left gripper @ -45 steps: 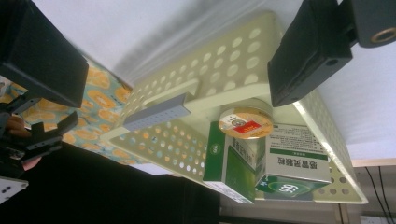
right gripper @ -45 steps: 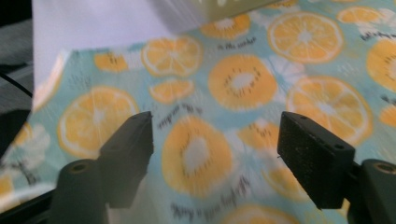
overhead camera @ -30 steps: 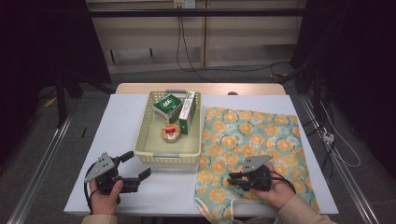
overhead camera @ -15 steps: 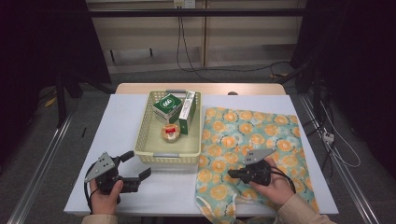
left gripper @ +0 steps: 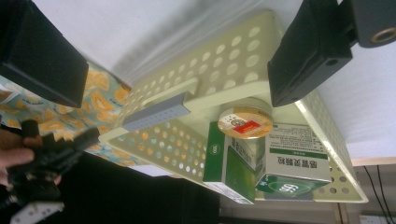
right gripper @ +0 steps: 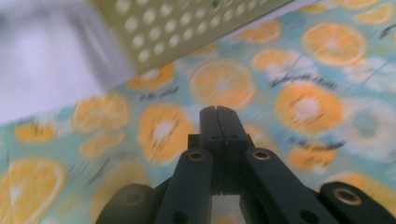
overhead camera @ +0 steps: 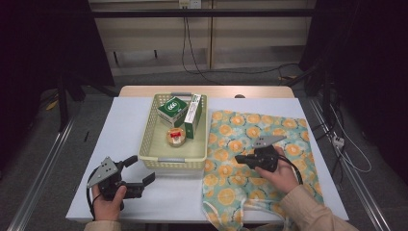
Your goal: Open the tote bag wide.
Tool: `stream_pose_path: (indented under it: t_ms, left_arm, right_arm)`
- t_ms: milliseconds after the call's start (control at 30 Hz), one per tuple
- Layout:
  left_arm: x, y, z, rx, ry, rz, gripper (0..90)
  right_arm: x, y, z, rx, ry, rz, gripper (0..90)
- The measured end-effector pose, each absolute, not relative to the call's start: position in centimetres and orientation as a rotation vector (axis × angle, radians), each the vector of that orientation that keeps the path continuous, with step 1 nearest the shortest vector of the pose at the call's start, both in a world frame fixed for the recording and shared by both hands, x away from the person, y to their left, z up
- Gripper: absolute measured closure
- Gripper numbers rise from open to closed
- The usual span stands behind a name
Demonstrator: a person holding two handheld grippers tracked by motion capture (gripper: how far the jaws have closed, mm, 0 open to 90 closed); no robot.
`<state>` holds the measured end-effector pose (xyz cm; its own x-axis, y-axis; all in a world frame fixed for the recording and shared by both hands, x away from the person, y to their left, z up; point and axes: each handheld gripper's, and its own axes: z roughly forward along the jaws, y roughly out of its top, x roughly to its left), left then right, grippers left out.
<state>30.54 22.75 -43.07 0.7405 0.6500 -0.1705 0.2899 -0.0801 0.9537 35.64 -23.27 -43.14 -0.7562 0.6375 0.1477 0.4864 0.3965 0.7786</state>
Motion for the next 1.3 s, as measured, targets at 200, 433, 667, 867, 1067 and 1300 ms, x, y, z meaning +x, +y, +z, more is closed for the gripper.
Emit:
stream_pose_path:
  t_ms: [200,433,667,867,1067,1300]
  left_arm:
    - [30.4,22.9,-43.0,1.663,0.756,0.357,4.9]
    - [30.4,23.0,-43.1,1.664,0.762,0.354,4.9]
    - [30.4,22.5,-43.0,1.674,0.758,0.354,4.9]
    - [30.4,22.6,-43.0,1.669,0.76,0.352,4.9]
    - [30.5,22.6,-43.0,1.669,0.756,0.35,4.9]
    - [30.4,22.6,-42.9,1.666,0.756,0.351,4.9]
  right_arm:
    - [35.7,-22.2,-42.0,0.914,2.595,1.369,90.0]
    - [30.5,-23.3,-43.4,0.752,2.645,1.434,47.3]
    - [27.0,-24.4,-44.3,0.648,2.681,1.343,28.5]
    - [25.7,-22.6,-45.6,0.582,2.739,1.222,28.3]
    - [25.7,-21.6,-45.8,0.594,2.666,1.224,53.6]
    - [25.8,-20.9,-45.6,0.579,2.683,1.209,90.0]
